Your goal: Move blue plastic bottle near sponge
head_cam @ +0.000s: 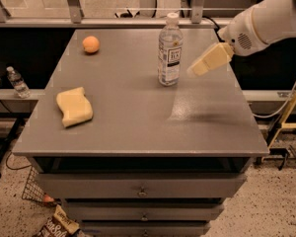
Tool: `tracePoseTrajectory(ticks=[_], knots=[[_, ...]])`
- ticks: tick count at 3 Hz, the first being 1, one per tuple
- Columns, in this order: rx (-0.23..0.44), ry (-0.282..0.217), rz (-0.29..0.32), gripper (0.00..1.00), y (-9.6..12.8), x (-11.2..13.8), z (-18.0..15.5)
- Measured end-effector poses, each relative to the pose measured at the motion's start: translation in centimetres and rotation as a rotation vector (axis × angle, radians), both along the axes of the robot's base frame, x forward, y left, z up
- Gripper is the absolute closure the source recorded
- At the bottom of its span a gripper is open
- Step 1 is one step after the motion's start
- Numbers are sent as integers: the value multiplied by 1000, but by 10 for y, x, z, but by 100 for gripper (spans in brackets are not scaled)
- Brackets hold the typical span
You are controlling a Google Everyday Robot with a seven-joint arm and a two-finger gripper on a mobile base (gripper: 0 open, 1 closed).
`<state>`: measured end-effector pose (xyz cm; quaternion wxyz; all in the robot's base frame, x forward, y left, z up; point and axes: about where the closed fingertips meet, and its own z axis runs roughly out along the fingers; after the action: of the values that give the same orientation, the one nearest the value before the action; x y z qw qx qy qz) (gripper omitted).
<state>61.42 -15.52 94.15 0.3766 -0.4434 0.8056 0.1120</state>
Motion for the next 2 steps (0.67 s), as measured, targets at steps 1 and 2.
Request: tracePoseTrajectory(ticks=[1, 2], knots=[[-7, 4, -25, 0, 24, 21, 0], [4, 34, -79, 0, 42, 36, 0]])
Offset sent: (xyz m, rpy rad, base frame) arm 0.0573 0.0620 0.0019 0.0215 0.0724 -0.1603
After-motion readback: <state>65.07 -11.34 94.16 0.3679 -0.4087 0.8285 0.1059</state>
